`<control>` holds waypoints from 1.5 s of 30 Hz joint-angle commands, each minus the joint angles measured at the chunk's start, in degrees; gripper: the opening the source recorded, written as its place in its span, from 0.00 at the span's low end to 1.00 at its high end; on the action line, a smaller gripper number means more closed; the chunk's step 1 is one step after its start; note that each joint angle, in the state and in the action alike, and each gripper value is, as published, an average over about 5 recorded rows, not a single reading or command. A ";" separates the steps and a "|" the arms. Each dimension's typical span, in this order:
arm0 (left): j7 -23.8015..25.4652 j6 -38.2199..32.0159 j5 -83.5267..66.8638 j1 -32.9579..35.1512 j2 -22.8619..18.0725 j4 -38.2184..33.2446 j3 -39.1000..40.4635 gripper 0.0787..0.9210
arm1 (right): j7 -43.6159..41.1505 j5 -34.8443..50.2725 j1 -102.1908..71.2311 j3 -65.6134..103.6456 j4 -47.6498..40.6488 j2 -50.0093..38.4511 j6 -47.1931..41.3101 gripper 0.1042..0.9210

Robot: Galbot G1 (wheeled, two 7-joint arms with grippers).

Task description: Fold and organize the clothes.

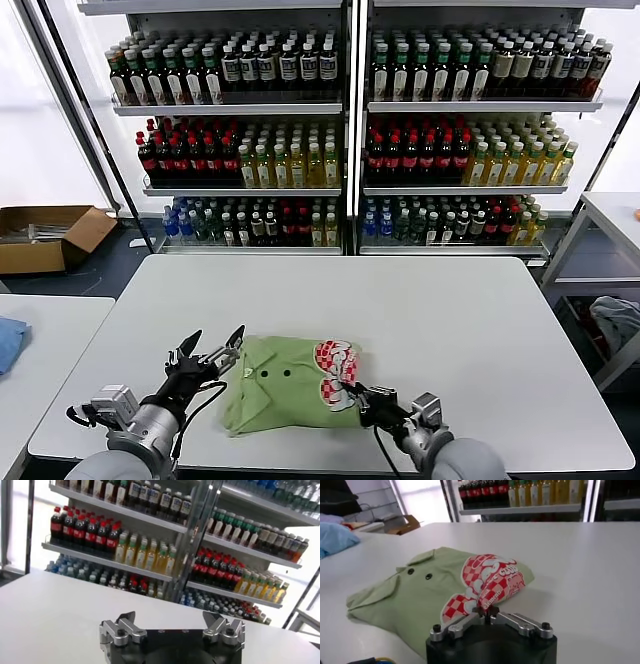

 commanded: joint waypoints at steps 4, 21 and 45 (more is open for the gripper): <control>4.06 -3.75 8.96 -0.69 1.06 6.57 -5.28 0.88 | -6.89 -1.87 -9.27 19.36 -0.51 -12.75 4.97 0.04; 4.71 -4.53 10.30 -0.09 -0.52 6.27 -4.33 0.88 | 6.44 1.22 -6.69 16.62 3.67 0.76 13.54 0.44; 6.62 -6.04 11.69 4.17 -2.48 2.79 -5.30 0.88 | 14.88 -5.89 3.53 1.69 3.32 7.04 7.78 0.88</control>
